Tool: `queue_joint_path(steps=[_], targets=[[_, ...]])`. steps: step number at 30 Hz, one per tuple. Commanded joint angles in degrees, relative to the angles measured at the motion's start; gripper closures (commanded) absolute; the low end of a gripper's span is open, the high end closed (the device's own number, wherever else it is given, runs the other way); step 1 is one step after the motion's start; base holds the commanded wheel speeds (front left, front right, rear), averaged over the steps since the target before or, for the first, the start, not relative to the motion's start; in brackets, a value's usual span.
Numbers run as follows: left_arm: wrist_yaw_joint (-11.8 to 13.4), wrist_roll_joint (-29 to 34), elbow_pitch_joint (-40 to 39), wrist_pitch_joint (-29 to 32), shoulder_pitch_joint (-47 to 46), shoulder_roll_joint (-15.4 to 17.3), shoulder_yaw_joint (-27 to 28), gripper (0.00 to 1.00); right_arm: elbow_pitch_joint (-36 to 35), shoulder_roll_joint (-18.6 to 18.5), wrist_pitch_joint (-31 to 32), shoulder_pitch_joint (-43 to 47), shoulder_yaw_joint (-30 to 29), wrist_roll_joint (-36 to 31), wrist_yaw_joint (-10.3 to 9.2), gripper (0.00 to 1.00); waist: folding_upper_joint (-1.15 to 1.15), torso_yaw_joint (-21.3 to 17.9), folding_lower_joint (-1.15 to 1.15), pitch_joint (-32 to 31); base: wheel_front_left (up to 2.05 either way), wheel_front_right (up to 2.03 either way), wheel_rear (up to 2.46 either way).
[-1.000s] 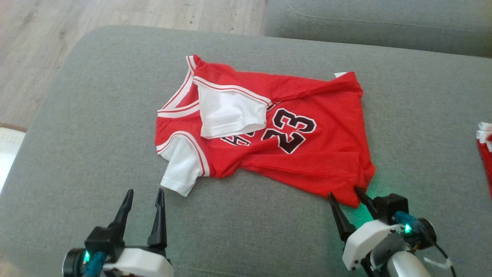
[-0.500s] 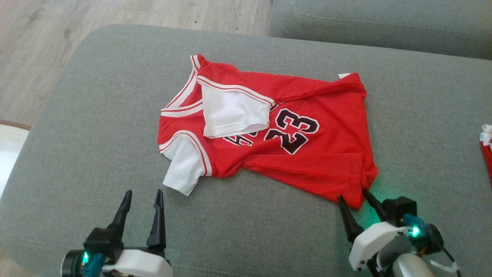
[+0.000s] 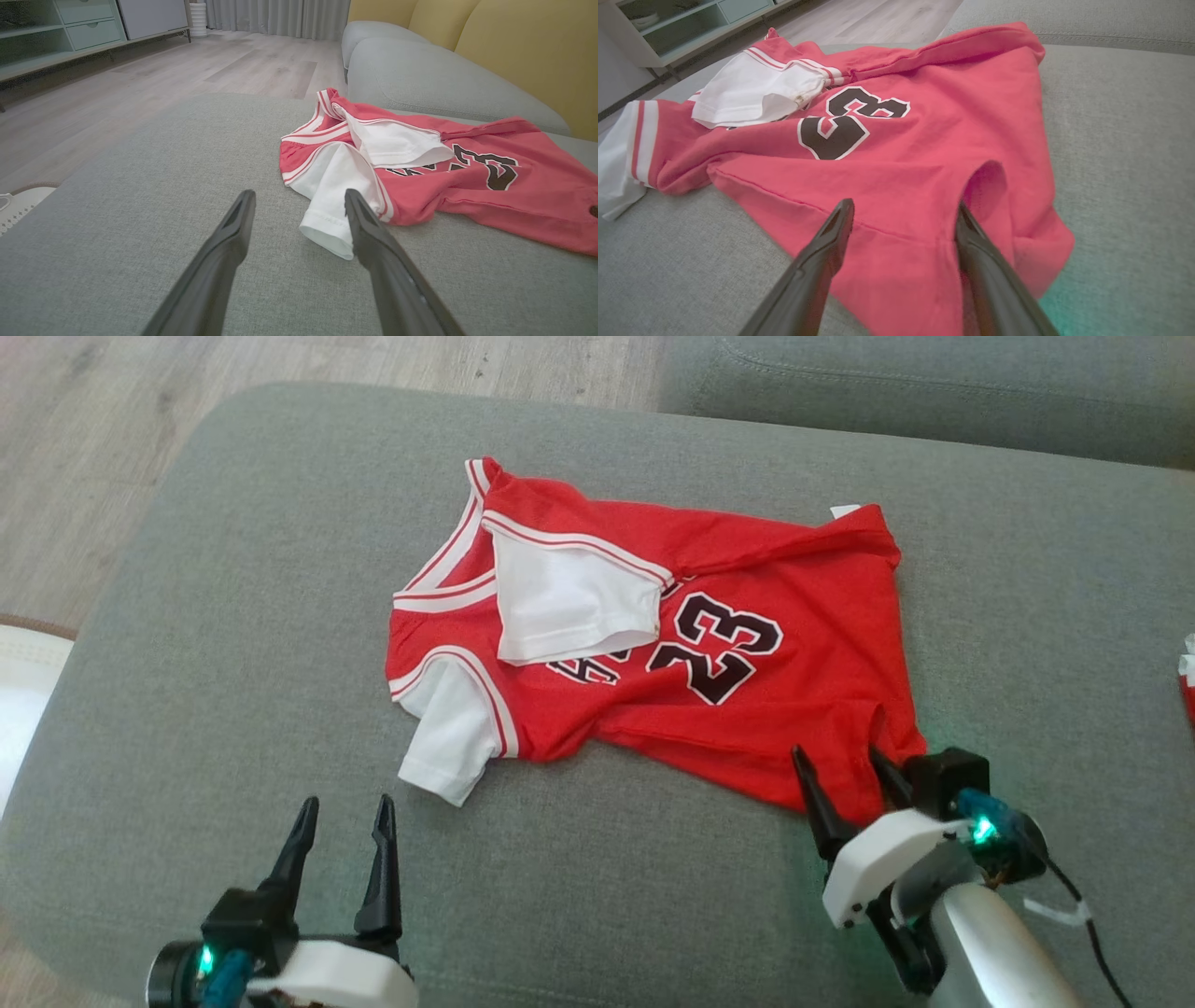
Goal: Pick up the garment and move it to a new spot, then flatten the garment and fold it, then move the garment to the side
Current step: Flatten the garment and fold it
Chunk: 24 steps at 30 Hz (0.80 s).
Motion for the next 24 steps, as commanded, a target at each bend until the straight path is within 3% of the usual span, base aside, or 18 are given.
queue_joint_path(steps=[1,4,5,6,7,8,15,24], targets=[[0.1,0.1,-1.5,-0.6,-2.3,1.4,2.5,0.0,-0.9,-0.3,-0.6,-2.7,1.1,-0.2,0.37,0.0,0.0,0.2,0.0,0.1,0.0,0.0,0.0],[0.1,0.0,-1.5,-0.7,-2.3,1.4,2.6,0.0,1.3,-0.3,0.3,-4.4,0.2,-1.0,0.37,0.0,0.0,0.4,0.0,0.3,0.0,0.0,0.0],[0.1,0.0,-1.5,-0.7,-2.3,1.4,2.7,0.0,2.1,-0.3,0.6,-4.9,-0.1,-1.5,0.37,0.16,0.0,0.4,0.0,0.4,0.0,0.0,0.0],[0.2,0.0,-1.5,-0.7,-2.4,1.4,2.7,0.0,2.8,-0.3,0.6,-5.4,-0.4,-1.9,0.37,0.53,0.0,0.5,0.0,0.4,0.0,0.0,0.0],[0.2,0.0,-1.5,-0.7,-2.4,1.4,2.7,0.0,3.4,-0.3,0.5,-5.8,-0.6,-2.0,0.37,0.67,0.0,0.6,0.0,0.5,0.0,0.0,0.0],[0.2,0.0,-1.4,-0.8,-2.4,1.5,2.8,0.0,4.3,-0.3,0.2,-6.5,-0.9,-2.0,0.37,1.0,0.0,0.5,0.0,0.5,0.0,0.0,0.0],[0.5,-0.2,-1.1,-1.1,-2.1,1.3,3.0,0.0,1.1,-0.3,-1.2,-5.7,1.7,1.2,0.37,1.0,0.0,-1.0,0.0,-0.4,0.0,0.0,0.0],[1.7,-0.1,-2.4,-0.8,-1.2,1.6,3.1,0.0,-15.8,-1.1,4.4,7.7,5.9,1.3,0.37,1.0,0.0,-4.6,0.0,-1.7,0.0,0.0,0.0]])
